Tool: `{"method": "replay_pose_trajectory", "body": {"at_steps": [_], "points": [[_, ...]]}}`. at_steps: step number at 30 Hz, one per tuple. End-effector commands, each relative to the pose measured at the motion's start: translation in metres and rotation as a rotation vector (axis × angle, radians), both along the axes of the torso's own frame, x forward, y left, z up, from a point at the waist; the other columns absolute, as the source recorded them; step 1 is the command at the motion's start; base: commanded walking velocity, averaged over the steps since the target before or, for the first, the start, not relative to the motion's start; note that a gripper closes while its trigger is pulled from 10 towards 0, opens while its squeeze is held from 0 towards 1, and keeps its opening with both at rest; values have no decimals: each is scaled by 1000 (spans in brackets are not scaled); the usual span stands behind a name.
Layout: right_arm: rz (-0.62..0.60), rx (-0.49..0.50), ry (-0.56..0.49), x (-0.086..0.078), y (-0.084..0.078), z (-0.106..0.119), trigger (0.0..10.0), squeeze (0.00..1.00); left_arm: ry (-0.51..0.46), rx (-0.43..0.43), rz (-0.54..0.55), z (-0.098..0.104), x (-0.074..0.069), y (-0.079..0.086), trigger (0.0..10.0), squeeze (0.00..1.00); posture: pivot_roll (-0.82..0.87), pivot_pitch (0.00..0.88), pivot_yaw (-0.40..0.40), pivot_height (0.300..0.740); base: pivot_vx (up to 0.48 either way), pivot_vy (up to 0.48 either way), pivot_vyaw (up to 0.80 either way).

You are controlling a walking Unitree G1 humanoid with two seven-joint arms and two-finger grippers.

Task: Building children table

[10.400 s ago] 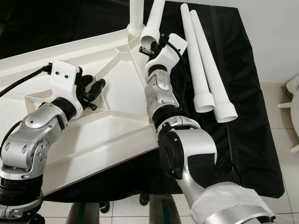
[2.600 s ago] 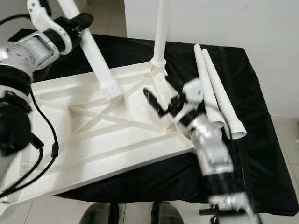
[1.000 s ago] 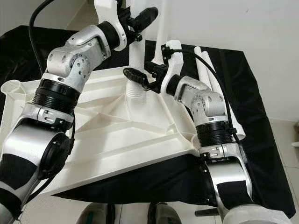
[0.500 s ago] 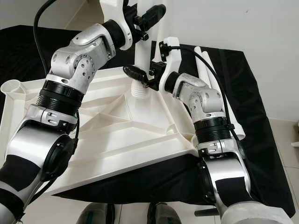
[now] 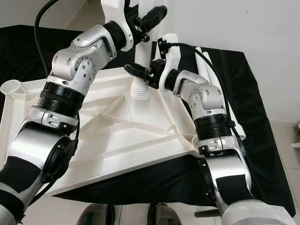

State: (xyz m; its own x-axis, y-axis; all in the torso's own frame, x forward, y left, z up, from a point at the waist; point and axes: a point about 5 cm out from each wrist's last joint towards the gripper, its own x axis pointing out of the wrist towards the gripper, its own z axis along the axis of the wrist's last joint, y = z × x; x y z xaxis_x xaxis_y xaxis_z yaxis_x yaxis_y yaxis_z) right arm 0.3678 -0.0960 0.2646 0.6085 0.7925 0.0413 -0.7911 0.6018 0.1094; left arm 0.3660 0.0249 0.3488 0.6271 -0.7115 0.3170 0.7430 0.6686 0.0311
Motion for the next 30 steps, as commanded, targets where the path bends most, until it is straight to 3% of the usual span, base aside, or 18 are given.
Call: {"method": "replay_pose_trajectory", "body": {"at_steps": [1,3,4,5,16,20,21,22,27,28,30], "points": [[-32,7,-16,3,-6,8,10000,0,-27,34,-109,-2,-7,-6,10000,0,47,69,-48,740,0,0,0],[-32,6,-16,3,-6,7,10000,0,-28,35,-109,-2,-7,-6,10000,0,47,69,-48,740,0,0,0],[-35,7,-12,3,-6,7,10000,0,-22,31,-115,-2,-8,-6,10000,333,48,70,-48,740,0,0,0],[-43,10,-10,4,-7,6,10000,0,-13,27,-130,-2,-8,-7,10000,1000,50,70,-48,740,0,0,0],[-109,60,-2,7,-13,3,10000,0,18,-15,-151,1,-10,1,10000,1000,52,67,-42,740,0,0,0],[-170,88,-11,9,-21,0,10000,0,39,-62,-126,4,-8,11,10000,1000,53,71,-35,740,0,0,0],[-192,98,-14,9,-24,0,10000,0,45,-79,-110,5,-6,15,10000,737,53,72,-33,740,0,0,0],[-210,107,-15,10,-27,-1,10000,0,50,-94,-95,6,-5,19,10000,0,54,72,-33,740,0,0,0],[-270,143,-8,11,-34,-2,10000,0,62,-133,-28,8,-1,32,10000,0,56,74,-24,740,0,0,0],[-325,172,-10,12,-41,-3,10000,0,91,-163,26,5,4,45,10000,0,55,77,-17,740,0,0,0],[-355,188,-12,11,-45,-4,10000,0,97,-171,49,4,5,50,10000,0,54,78,-14,740,0,0,0]]}}
